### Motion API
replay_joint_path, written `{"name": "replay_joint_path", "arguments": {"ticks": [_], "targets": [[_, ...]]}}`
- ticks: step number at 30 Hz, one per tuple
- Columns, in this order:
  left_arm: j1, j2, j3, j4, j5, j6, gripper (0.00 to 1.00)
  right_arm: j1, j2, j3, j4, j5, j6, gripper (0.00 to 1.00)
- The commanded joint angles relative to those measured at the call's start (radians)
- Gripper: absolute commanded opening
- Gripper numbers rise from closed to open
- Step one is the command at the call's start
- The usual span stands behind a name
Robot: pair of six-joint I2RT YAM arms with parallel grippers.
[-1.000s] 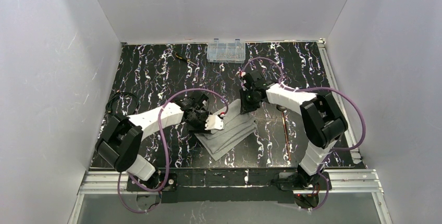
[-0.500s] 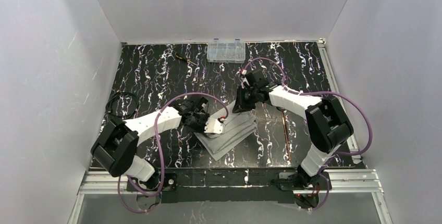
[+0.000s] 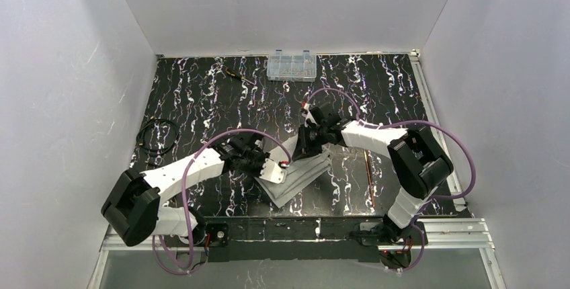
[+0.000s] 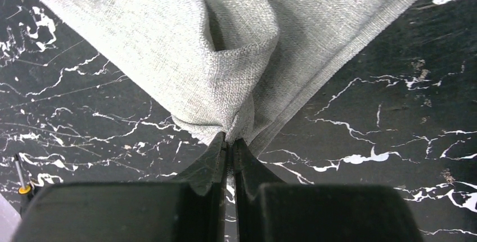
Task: Fold the napkin into a case and place the utensils inside
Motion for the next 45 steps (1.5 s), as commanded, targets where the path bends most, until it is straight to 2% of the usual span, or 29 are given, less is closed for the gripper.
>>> {"name": "replay_joint_path", "arguments": {"ticks": [1, 7, 12, 15, 18, 21, 27, 35, 38, 40, 45], "targets": [[-0.018, -0.05, -0.044, -0.001, 0.06, 0.036, 0.0, 0.014, -0.043, -0.07, 0.036, -0.055, 0.002, 0.15], [-0.072, -0.047, -0.099, -0.001, 0.062, 0.078, 0.0, 0.016, -0.025, -0.131, 0.12, -0.03, 0.046, 0.12], [-0.097, -0.009, -0.135, -0.007, 0.066, 0.115, 0.0, 0.002, -0.046, -0.045, 0.019, -0.001, -0.014, 0.12], [-0.118, 0.022, -0.145, -0.014, 0.054, 0.134, 0.0, -0.022, -0.05, 0.042, -0.058, 0.028, -0.06, 0.18], [-0.133, 0.036, -0.154, -0.017, 0.037, 0.164, 0.01, -0.031, -0.02, 0.117, -0.103, 0.071, -0.086, 0.32], [-0.136, 0.057, -0.148, -0.022, 0.016, 0.181, 0.04, -0.031, 0.039, 0.167, -0.094, 0.074, -0.085, 0.34], [-0.14, 0.074, -0.161, -0.048, -0.02, 0.229, 0.09, -0.048, 0.146, 0.205, -0.055, 0.092, -0.08, 0.27], [-0.141, -0.015, -0.282, 0.028, -0.051, 0.372, 0.21, -0.129, 0.187, 0.094, 0.045, 0.082, -0.032, 0.18], [-0.141, -0.032, -0.326, 0.077, -0.077, 0.434, 0.23, -0.133, 0.178, 0.051, 0.075, 0.085, -0.016, 0.17], [-0.141, -0.032, -0.336, 0.1, -0.086, 0.452, 0.3, -0.131, 0.162, 0.027, 0.088, 0.088, -0.006, 0.17], [-0.141, -0.036, -0.305, 0.106, -0.086, 0.405, 0.33, -0.132, 0.069, -0.005, 0.087, 0.086, -0.011, 0.18]]}}
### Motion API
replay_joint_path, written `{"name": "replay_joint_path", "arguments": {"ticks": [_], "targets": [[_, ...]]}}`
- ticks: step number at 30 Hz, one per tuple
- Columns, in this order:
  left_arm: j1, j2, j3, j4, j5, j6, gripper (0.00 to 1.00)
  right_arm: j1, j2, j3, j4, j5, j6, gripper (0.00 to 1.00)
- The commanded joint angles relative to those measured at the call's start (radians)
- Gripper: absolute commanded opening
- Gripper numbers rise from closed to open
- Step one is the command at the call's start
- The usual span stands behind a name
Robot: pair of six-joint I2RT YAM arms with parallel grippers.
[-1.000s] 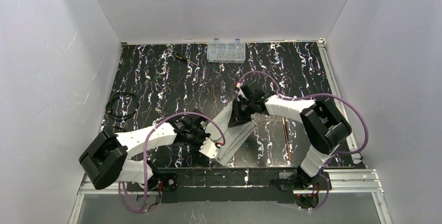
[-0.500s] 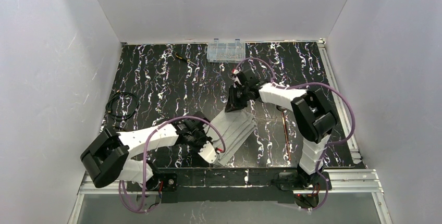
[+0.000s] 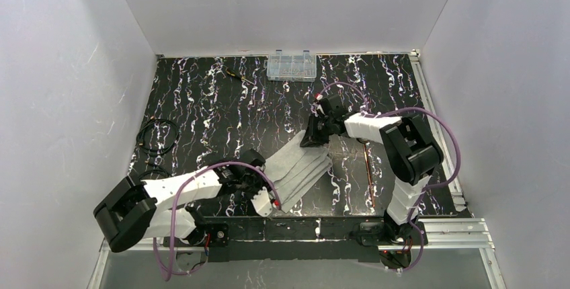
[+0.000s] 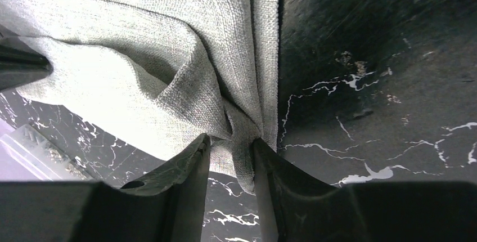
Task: Fold the napkin into a case and place the utensils inside
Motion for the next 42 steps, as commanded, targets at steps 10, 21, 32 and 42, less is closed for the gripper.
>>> {"name": "replay_joint_path", "arguments": {"ticks": [10, 21, 32, 42], "targets": [[0.004, -0.084, -0.148, -0.01, -0.076, 0.117, 0.33, 0.084, -0.173, -0.056, 0.041, -0.088, 0.044, 0.26], [0.012, -0.162, -0.012, -0.168, 0.012, -0.057, 0.57, 0.12, -0.236, -0.147, -0.053, -0.067, -0.067, 0.23], [0.016, -0.281, 0.149, -0.337, 0.122, -0.342, 0.98, 0.154, -0.114, 0.065, -0.133, -0.117, -0.172, 0.22], [0.016, 0.01, 0.316, -0.391, 0.238, -0.55, 0.97, 0.139, 0.078, 0.198, -0.083, -0.135, -0.154, 0.18]]}}
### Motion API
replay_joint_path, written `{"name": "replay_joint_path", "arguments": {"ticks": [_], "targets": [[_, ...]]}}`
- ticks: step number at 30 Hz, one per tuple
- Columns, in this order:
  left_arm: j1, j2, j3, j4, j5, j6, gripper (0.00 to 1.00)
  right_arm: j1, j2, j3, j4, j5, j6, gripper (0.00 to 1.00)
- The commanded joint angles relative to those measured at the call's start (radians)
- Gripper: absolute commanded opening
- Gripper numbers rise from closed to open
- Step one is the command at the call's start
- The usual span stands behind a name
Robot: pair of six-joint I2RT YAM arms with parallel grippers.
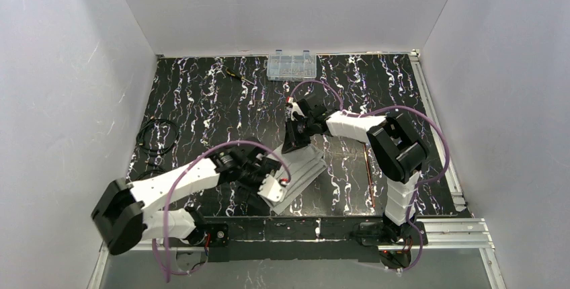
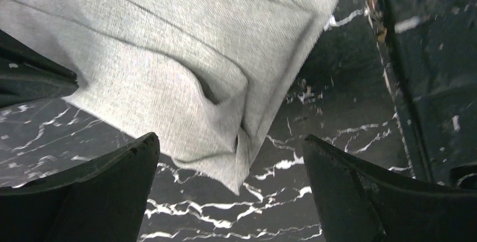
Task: Fold the napkin into a case and place the utensils inside
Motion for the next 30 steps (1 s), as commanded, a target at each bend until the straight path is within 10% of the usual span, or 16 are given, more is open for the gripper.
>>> {"name": "replay_joint_path", "arguments": {"ticks": [1, 18, 30], "targets": [[0.006, 0.131, 0.149, -0.088, 0.133, -0.156, 0.96, -0.01, 0.049, 0.05, 0.02, -0.024, 0.0, 0.18], [-0.081, 0.379, 0.186, -0.143, 0.03, -0.071, 0.81, -0.073, 0.076, -0.047, 0.078, 0.008, 0.058, 0.13], [-0.063, 0.429, 0.083, 0.114, -0.209, 0.0, 0.31, -0.109, 0.01, -0.159, 0.156, 0.119, 0.162, 0.1]]}}
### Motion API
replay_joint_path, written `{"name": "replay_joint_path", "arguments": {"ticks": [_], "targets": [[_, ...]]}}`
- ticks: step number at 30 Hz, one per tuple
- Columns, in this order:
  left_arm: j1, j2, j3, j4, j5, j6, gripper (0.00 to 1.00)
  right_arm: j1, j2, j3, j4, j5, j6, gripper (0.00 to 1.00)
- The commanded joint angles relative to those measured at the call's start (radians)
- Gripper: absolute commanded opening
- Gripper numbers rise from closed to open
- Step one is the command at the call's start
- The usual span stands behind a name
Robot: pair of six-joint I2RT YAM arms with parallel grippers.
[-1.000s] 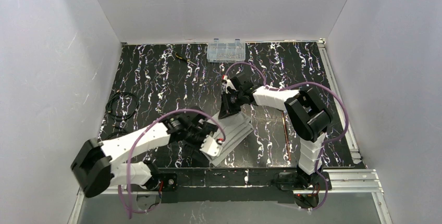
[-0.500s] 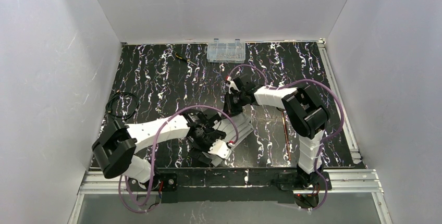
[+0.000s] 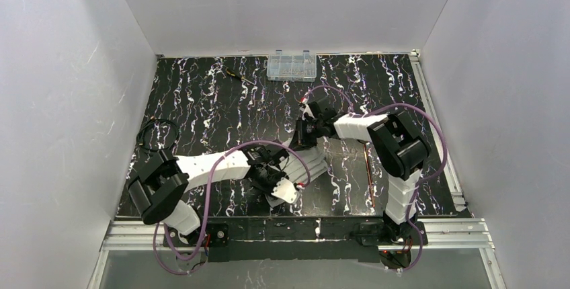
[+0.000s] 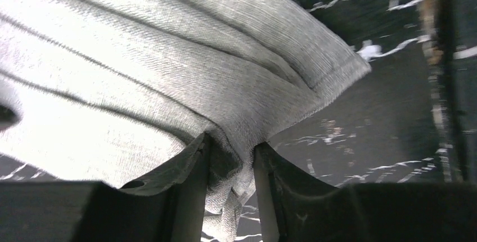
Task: Fold the napkin into a case and place the utensils inside
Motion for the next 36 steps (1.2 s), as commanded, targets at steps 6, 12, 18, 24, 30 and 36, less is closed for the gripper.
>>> {"name": "replay_joint_path", "arguments": {"ticks": [6, 12, 18, 24, 30, 36], "targets": [[0.141, 0.025, -0.108, 0.202, -0.168, 0.174, 0.26, -0.036, -0.12, -0.166, 0.055, 0.184, 0.084, 0.1], [0.239, -0.018, -0.136, 0.261, -0.154, 0.397, 0.26, -0.023, -0.22, -0.291, 0.105, 0.215, 0.168, 0.1], [0.282, -0.104, -0.125, 0.134, -0.065, 0.505, 0.46, 0.024, -0.296, -0.34, 0.073, 0.268, 0.207, 0.1], [0.344, -0.245, -0.024, -0.113, 0.04, 0.448, 0.63, 0.033, -0.336, -0.324, 0.032, 0.278, 0.189, 0.1], [0.374, -0.392, -0.065, -0.222, 0.174, 0.437, 0.79, 0.034, -0.316, -0.186, -0.092, 0.229, 0.072, 0.13], [0.351, -0.396, -0.135, -0.166, 0.194, 0.411, 0.84, 0.033, -0.28, -0.024, -0.227, 0.227, -0.055, 0.13]]}}
